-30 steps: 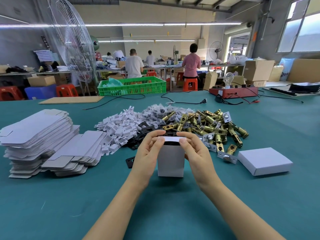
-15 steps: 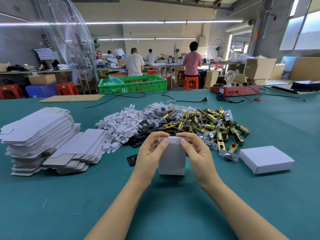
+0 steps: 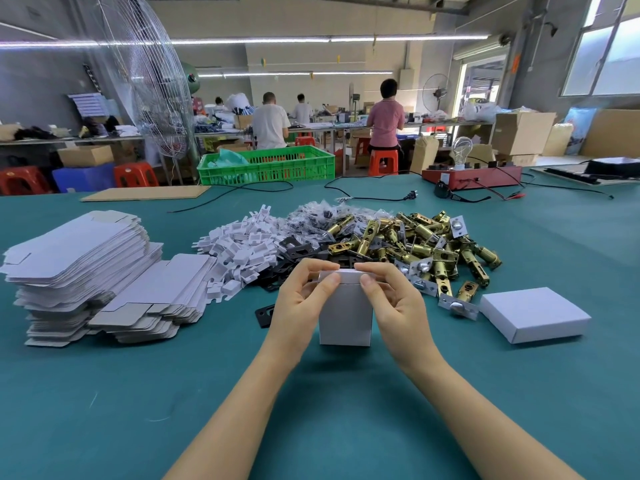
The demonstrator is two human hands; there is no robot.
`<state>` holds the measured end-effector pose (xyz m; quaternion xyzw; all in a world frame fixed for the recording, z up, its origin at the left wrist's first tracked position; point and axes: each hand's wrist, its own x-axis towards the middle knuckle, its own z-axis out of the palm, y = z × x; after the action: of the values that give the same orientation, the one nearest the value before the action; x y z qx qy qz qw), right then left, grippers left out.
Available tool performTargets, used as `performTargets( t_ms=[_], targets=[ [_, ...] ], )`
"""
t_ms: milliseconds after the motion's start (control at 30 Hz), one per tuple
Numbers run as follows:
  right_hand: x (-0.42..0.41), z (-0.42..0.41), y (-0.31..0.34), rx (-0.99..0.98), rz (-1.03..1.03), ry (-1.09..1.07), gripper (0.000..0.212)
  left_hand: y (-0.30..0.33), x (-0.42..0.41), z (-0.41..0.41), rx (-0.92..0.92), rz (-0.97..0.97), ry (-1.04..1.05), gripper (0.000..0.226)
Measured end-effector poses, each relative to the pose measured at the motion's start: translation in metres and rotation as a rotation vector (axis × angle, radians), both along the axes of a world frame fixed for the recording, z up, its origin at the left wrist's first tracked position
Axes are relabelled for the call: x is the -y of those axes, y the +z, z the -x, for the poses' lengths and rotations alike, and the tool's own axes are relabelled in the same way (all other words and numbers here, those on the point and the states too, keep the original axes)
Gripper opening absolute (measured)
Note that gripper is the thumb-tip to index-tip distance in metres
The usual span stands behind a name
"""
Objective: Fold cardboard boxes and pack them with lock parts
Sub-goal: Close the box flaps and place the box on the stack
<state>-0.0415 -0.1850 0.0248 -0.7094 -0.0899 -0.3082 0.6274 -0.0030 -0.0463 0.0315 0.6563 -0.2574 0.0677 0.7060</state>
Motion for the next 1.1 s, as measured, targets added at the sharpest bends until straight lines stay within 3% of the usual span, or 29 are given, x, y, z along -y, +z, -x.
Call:
performTargets(
  t_ms=[467,800,933,1033,1100],
  targets=[
    [0.014,-0.004,-0.011,0.199,0.358,-0.171,0.023,-0.014,-0.001,-0.001,0.074,-0.080,-0.018,0.022],
    [0.009,-0.004,-0.018,-0.019,0.342,-0.021,0.043,-0.025,0.001,-0.003,0.135,-0.150,0.022,0.030],
    [0.007,-0.005,-0.017,-0.040,0.296,-0.069,0.038,-0.032,-0.001,-0.009,-0.104,-0.164,-0.035,0.048],
    [0.008,-0.005,-0.016,-0.091,0.176,-0.124,0.033,-0.031,-0.001,-0.012,-0.123,-0.285,-0.059,0.028],
    [0.012,-0.005,-0.011,-0.183,-0.033,-0.143,0.028,-0.030,0.000,-0.012,-0.148,-0.272,-0.050,0.024]
  ],
)
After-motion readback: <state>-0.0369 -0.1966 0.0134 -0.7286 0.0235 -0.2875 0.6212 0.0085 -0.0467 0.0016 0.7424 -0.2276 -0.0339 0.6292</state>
